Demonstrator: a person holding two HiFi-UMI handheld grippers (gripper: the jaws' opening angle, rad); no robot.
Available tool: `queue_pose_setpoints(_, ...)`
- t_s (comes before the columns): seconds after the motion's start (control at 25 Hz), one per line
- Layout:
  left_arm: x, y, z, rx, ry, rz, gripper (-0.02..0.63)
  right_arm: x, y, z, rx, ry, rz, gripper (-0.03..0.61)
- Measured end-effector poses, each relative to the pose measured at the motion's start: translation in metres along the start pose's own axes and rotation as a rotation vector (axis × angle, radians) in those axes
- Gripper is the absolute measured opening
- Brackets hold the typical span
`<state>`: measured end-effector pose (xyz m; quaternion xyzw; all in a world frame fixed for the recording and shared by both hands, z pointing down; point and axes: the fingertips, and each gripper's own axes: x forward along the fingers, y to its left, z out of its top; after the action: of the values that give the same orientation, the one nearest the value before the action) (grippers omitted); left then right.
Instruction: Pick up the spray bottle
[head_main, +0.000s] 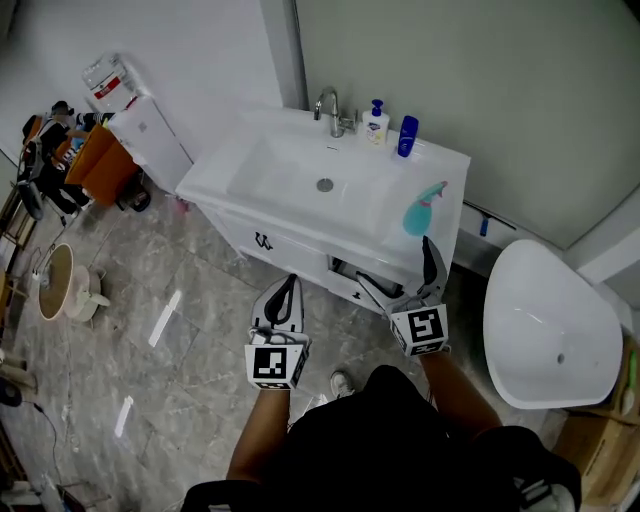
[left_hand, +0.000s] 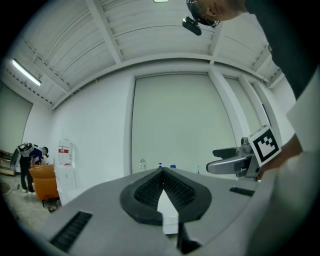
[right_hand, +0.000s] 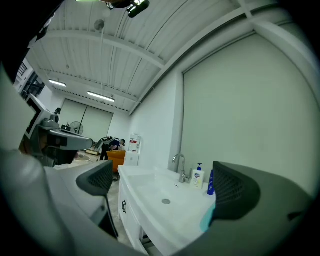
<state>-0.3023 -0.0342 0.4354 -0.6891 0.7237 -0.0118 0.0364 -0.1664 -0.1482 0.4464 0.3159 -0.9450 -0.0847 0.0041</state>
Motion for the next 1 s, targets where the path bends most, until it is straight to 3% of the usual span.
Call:
queue_pose_setpoints(0.4,0.059,-0.017,-0.006,-0.015,0.0,-0.105,-0.003,0.002,-0.052,-0.023,0.007,0.063,-0.099,0.591)
queue_pose_setpoints(1.0,0.165,-0.039,-0.023,-0.016,0.036,-0.204,-0.003,0.043,-0.126,-0.075,0.063,0.131,-0.159,0.589)
